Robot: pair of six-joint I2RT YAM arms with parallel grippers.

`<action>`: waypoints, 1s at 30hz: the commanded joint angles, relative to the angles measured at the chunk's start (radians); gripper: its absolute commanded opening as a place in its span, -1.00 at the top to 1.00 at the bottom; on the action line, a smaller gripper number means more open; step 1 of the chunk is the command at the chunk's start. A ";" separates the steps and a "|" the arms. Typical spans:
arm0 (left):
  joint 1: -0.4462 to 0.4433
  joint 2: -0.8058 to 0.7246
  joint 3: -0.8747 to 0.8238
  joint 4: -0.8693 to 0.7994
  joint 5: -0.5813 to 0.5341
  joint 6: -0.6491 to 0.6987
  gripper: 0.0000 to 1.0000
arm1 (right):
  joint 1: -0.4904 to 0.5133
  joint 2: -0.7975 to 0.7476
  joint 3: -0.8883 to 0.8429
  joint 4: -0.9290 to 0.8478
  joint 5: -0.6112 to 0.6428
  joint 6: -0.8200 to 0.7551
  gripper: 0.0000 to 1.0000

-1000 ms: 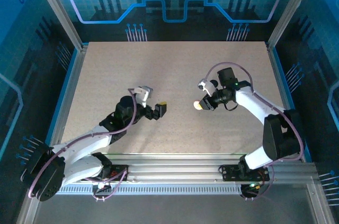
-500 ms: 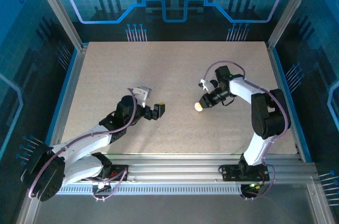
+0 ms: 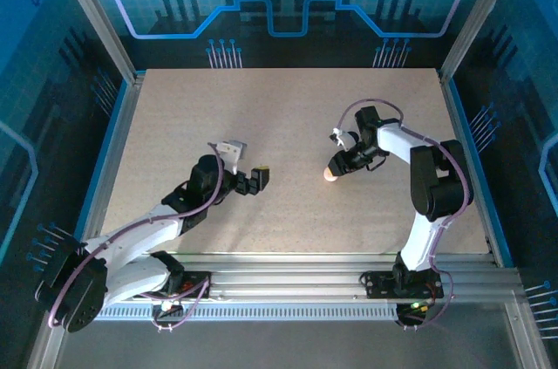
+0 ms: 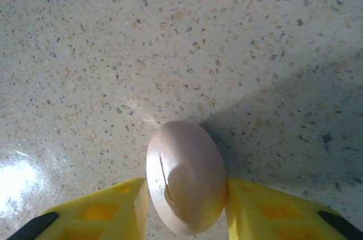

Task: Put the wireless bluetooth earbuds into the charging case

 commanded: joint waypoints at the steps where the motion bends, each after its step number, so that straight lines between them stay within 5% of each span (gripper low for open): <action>1: 0.043 0.000 0.044 -0.037 0.000 -0.034 -0.98 | -0.024 0.008 0.018 -0.008 0.019 0.019 0.15; 12: 0.245 -0.020 0.085 -0.220 -0.089 -0.087 -0.98 | -0.070 -0.093 -0.037 0.062 0.046 0.060 -0.02; 21: 0.360 -0.080 0.011 -0.201 -0.250 -0.042 -0.98 | -0.168 -0.318 -0.212 0.286 0.072 0.128 -0.10; 26: 0.392 -0.115 -0.052 -0.119 -0.380 0.005 -0.98 | -0.229 -0.442 -0.373 0.474 0.152 0.190 -0.32; 27: 0.393 -0.121 -0.066 -0.110 -0.396 0.011 -0.98 | -0.235 -0.456 -0.396 0.501 0.163 0.194 -0.92; 30: 0.402 -0.144 -0.128 -0.062 -0.430 0.027 -0.98 | -0.248 -0.501 -0.474 0.587 0.226 0.203 -0.99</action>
